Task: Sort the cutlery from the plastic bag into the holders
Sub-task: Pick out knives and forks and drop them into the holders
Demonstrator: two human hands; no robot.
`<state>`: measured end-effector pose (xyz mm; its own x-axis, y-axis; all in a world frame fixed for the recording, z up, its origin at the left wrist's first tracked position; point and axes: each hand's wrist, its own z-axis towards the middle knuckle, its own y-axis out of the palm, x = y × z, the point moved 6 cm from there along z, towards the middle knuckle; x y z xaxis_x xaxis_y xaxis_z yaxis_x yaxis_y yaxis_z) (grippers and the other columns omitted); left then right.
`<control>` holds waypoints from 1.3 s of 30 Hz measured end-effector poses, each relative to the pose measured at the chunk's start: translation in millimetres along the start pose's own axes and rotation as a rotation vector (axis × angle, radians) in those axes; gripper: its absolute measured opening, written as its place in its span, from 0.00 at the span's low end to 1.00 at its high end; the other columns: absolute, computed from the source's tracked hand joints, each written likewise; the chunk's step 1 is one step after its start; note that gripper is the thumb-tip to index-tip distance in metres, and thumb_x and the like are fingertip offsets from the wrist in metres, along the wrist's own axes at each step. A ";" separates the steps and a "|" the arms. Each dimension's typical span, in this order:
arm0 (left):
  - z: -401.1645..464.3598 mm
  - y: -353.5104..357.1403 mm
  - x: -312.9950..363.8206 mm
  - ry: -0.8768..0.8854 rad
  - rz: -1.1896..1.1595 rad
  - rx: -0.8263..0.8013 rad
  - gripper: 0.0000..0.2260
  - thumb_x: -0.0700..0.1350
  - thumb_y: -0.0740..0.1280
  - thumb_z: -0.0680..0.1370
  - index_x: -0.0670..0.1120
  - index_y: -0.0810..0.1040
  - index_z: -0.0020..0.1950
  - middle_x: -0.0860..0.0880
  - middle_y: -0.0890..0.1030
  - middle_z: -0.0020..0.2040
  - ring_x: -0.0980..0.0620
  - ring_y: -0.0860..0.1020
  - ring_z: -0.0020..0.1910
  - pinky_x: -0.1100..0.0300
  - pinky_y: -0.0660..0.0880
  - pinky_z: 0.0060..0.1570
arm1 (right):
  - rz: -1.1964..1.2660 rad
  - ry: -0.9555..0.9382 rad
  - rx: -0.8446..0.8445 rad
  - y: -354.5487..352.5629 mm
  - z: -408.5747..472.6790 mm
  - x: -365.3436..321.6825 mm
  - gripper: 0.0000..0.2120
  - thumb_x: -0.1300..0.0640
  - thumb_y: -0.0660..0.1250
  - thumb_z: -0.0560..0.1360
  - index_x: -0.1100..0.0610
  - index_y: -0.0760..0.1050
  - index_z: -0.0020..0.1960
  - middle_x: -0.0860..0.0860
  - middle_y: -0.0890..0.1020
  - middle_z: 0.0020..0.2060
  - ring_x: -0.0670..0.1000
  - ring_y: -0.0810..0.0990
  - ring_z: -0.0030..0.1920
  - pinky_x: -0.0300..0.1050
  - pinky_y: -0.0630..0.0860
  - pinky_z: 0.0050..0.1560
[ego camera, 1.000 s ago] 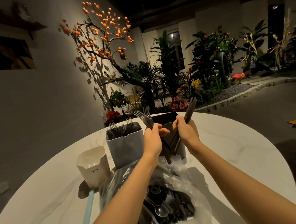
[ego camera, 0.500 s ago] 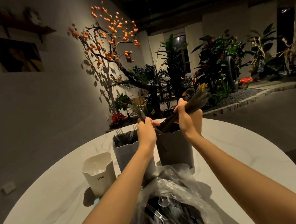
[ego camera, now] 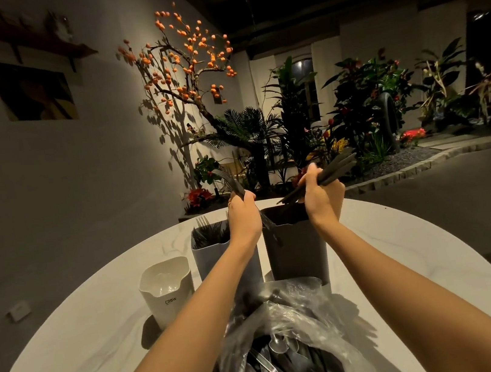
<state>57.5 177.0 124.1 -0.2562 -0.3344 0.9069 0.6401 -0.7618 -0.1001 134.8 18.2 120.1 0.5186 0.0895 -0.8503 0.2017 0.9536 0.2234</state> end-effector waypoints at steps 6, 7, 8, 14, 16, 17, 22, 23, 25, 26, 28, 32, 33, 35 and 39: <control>0.1 4.2 1.3 0.059 0.050 -0.021 0.10 0.46 0.54 0.84 0.45 0.71 0.48 0.51 0.69 0.38 0.53 0.70 0.39 0.55 0.70 0.44 | -0.503 -0.085 -0.398 23.3 -2.7 22.7 0.19 0.48 0.62 0.78 0.55 0.72 0.31 0.53 0.78 0.32 0.55 0.78 0.38 0.45 0.71 0.38; -0.2 3.5 1.5 0.066 0.057 -0.021 0.10 0.46 0.54 0.84 0.43 0.71 0.51 0.51 0.69 0.38 0.54 0.70 0.39 0.56 0.70 0.43 | -0.558 -0.120 -0.458 27.5 -4.8 20.7 0.18 0.47 0.63 0.79 0.56 0.74 0.34 0.52 0.77 0.33 0.55 0.77 0.38 0.44 0.70 0.38; -0.9 3.0 2.2 0.068 0.064 -0.021 0.10 0.46 0.54 0.84 0.42 0.71 0.52 0.51 0.69 0.38 0.54 0.70 0.39 0.58 0.70 0.41 | -0.601 -0.125 -0.522 31.8 -7.2 19.2 0.18 0.46 0.63 0.79 0.57 0.76 0.37 0.52 0.77 0.34 0.54 0.77 0.38 0.44 0.69 0.39; -4.9 -3.7 1.1 0.065 0.063 -0.038 0.10 0.46 0.54 0.84 0.46 0.68 0.46 0.49 0.70 0.36 0.53 0.71 0.36 0.60 0.71 0.37 | -0.673 -0.064 -0.710 45.0 -14.2 25.8 0.17 0.44 0.70 0.73 0.57 0.80 0.51 0.54 0.83 0.44 0.54 0.81 0.47 0.51 0.79 0.50; -3.7 -8.0 -1.9 0.052 0.039 -0.033 0.10 0.47 0.55 0.84 0.49 0.69 0.44 0.48 0.71 0.36 0.48 0.72 0.38 0.51 0.73 0.42 | -0.589 -0.097 -0.635 43.5 -17.5 18.5 0.21 0.43 0.72 0.71 0.58 0.79 0.54 0.53 0.83 0.47 0.52 0.81 0.49 0.48 0.79 0.51; -3.6 -10.4 -2.5 0.041 0.026 -0.027 0.10 0.47 0.56 0.84 0.50 0.68 0.44 0.48 0.71 0.35 0.47 0.72 0.39 0.50 0.72 0.43 | -0.533 -0.113 -0.606 43.2 -19.9 13.6 0.21 0.44 0.72 0.71 0.59 0.78 0.55 0.53 0.82 0.47 0.50 0.80 0.48 0.45 0.78 0.49; -4.4 -24.1 -2.1 0.035 0.005 0.026 0.09 0.47 0.58 0.83 0.50 0.70 0.44 0.48 0.72 0.35 0.50 0.73 0.36 0.58 0.73 0.39 | -0.507 -0.175 -0.573 49.4 -30.7 1.2 0.14 0.52 0.69 0.76 0.60 0.80 0.57 0.55 0.83 0.49 0.48 0.80 0.46 0.40 0.75 0.48; -4.5 -27.4 -1.8 0.038 0.005 0.041 0.08 0.47 0.58 0.83 0.48 0.71 0.46 0.48 0.73 0.35 0.52 0.73 0.33 0.62 0.73 0.35 | -0.519 -0.182 -0.572 50.7 -32.3 1.1 0.13 0.53 0.67 0.77 0.60 0.80 0.57 0.55 0.83 0.50 0.49 0.80 0.48 0.41 0.75 0.50; -5.8 -34.7 0.2 0.036 -0.003 0.079 0.07 0.47 0.58 0.83 0.46 0.71 0.51 0.48 0.74 0.35 0.55 0.73 0.30 0.67 0.72 0.30 | -0.506 -0.188 -0.562 52.2 -35.3 0.5 0.12 0.54 0.66 0.78 0.59 0.80 0.56 0.54 0.83 0.50 0.49 0.80 0.49 0.43 0.75 0.51; -7.3 -39.1 2.7 0.039 -0.011 0.101 0.07 0.48 0.58 0.83 0.45 0.71 0.53 0.48 0.74 0.34 0.56 0.74 0.29 0.68 0.72 0.30 | -0.484 -0.190 -0.557 53.2 -37.1 -1.1 0.11 0.53 0.65 0.79 0.59 0.81 0.55 0.54 0.84 0.48 0.50 0.80 0.48 0.45 0.76 0.51; -9.2 -48.5 7.8 0.058 -0.050 0.157 0.07 0.48 0.58 0.83 0.45 0.72 0.54 0.49 0.74 0.33 0.56 0.74 0.29 0.68 0.74 0.33 | -0.441 -0.198 -0.563 57.5 -40.7 -5.6 0.12 0.52 0.63 0.79 0.59 0.82 0.52 0.54 0.84 0.44 0.51 0.81 0.46 0.49 0.78 0.51; -8.4 -70.5 10.1 0.059 -0.103 0.282 0.06 0.49 0.57 0.83 0.50 0.71 0.49 0.50 0.76 0.35 0.55 0.76 0.32 0.62 0.76 0.40 | -0.406 -0.207 -0.595 67.7 -48.2 -13.6 0.14 0.54 0.60 0.81 0.57 0.81 0.45 0.51 0.81 0.38 0.52 0.81 0.42 0.50 0.78 0.48; -7.9 -74.8 8.8 0.055 -0.092 0.294 0.06 0.49 0.57 0.83 0.49 0.71 0.51 0.49 0.77 0.36 0.55 0.76 0.32 0.63 0.75 0.38 | -0.402 -0.210 -0.601 70.5 -50.1 -14.9 0.14 0.54 0.59 0.81 0.57 0.81 0.44 0.50 0.81 0.37 0.51 0.81 0.42 0.50 0.79 0.48; -7.9 -80.5 5.6 0.043 -0.064 0.298 0.08 0.49 0.57 0.83 0.47 0.72 0.53 0.48 0.77 0.38 0.55 0.76 0.33 0.68 0.72 0.33 | -0.402 -0.217 -0.605 75.1 -53.7 -16.8 0.15 0.54 0.59 0.81 0.56 0.81 0.43 0.50 0.81 0.37 0.51 0.80 0.42 0.51 0.79 0.48; -6.0 -87.0 -2.8 0.043 0.025 0.314 0.10 0.49 0.59 0.83 0.43 0.74 0.54 0.43 0.80 0.43 0.50 0.79 0.40 0.63 0.71 0.38 | -0.397 -0.205 -0.607 80.9 -57.5 -15.2 0.15 0.54 0.57 0.81 0.53 0.78 0.41 0.51 0.81 0.37 0.52 0.80 0.42 0.50 0.78 0.49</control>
<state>-1.8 240.8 127.9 -0.2638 -0.3790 0.8870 0.8373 -0.5465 0.0155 95.4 110.5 123.7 0.6584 -0.2930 -0.6933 -0.0569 0.8991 -0.4340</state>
